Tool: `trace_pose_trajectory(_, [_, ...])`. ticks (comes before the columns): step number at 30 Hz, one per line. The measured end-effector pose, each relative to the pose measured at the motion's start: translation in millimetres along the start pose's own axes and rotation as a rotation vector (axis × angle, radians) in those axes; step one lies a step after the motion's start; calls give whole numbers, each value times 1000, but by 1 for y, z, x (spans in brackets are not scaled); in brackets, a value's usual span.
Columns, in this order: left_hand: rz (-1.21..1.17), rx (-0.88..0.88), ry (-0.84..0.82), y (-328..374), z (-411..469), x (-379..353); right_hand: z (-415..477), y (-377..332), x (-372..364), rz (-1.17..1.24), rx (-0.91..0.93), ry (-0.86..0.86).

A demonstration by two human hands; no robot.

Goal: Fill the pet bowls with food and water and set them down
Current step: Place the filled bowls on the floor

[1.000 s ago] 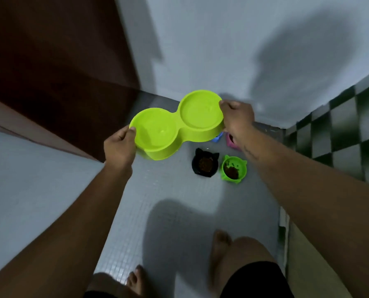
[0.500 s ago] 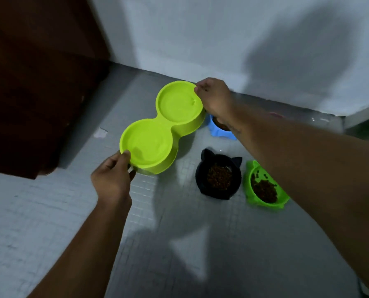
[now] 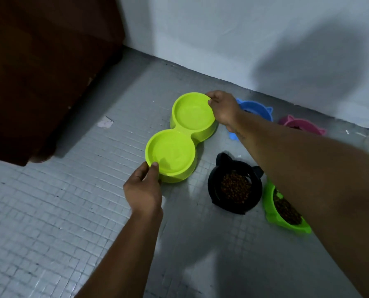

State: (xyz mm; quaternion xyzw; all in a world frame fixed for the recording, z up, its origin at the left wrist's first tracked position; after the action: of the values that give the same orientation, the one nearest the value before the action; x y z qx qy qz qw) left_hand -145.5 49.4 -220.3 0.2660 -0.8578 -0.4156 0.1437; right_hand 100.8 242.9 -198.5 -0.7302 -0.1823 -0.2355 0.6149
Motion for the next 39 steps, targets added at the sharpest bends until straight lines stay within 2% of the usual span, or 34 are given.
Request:
trace_pose_trajectory(5, [49,-40,5,-4,1,-3,-1,3,-8,4,-13,-6])
trace_pose_trajectory(12, [122,-61,12,-5,1,-8,-3,17,-7,126,-92,-29])
trace_pose_trajectory(23, [177,-26,-68,-9,-2,-8,10,10,-5,-49,-44,-126])
trace_pose_trajectory(30, [416,-97,-34,22,-15,-1,-12,-2,15,-6,-58,13])
trace_pose_trajectory(33, [566,-207,-105,58,-42,0,-43,-40,40,-84,-53,2])
trace_pose_trajectory(37, [852,-395,-349,131,-98,-5,-108,-111,87,-92,-93,16])
trace_pose_trajectory(39, [959,-410,-437,175,-130,-5,-148,-149,116,-49,-147,36])
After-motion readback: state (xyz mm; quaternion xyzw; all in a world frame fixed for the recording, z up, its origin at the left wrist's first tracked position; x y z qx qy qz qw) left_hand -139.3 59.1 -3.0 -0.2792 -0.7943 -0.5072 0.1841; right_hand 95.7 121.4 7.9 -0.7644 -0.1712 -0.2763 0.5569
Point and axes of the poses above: each hand's wrist, its own z-axis towards the middle knuckle, its own x-axis out of the back of the hand, y = z × x, the point moved 4 cm from there along z, towards the middle knuckle, and after that the axes turned 7 degrees about x, right-handed, at the moved point
